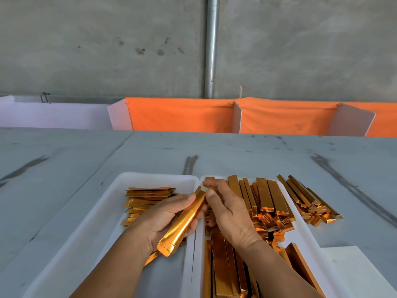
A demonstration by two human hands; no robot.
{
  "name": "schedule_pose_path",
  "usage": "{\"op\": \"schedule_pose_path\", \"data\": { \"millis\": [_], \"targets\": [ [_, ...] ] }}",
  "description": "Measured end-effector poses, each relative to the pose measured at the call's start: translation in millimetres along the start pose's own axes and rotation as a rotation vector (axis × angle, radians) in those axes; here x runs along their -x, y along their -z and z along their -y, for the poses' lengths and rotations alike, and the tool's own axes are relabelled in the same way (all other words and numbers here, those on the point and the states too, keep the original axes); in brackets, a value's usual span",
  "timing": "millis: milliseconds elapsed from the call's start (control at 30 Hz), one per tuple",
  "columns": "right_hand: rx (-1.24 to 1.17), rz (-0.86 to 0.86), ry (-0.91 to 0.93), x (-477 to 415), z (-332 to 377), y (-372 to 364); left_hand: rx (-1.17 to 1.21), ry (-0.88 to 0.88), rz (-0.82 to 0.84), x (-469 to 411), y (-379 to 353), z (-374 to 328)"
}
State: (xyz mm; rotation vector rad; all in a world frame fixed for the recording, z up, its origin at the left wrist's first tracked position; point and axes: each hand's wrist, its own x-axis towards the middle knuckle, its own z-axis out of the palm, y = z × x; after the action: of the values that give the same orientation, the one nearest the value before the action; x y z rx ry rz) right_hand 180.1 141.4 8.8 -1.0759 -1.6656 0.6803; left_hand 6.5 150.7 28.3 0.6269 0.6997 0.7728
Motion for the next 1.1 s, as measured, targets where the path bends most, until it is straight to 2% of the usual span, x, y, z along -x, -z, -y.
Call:
{"op": "schedule_pose_path", "data": {
  "millis": [333,500,600,733,833,1100],
  "targets": [
    [-0.256,-0.111,-0.070,-2,6,3,-0.080,0.006,0.085,6,1,1],
    [-0.261,-0.150,-0.088,-4,7,7,-0.138,0.021,0.077,9,0,0],
    [-0.277,-0.163,-0.117,-4,8,6,-0.208,-0.078,0.013,5,-1,1],
    [-0.267,-0.167,-0.165,-4,9,6,-0.424,-0.289,-0.137,0,-4,6],
    [-0.298,-0.129,-0.193,-4,10,5,-0.535,-0.393,-0.174,-1,-6,9],
    [-0.366,-0.122,-0.204,-5,13,6,-0.642,-0.435,-0.206,0,-9,12]
  ]
}}
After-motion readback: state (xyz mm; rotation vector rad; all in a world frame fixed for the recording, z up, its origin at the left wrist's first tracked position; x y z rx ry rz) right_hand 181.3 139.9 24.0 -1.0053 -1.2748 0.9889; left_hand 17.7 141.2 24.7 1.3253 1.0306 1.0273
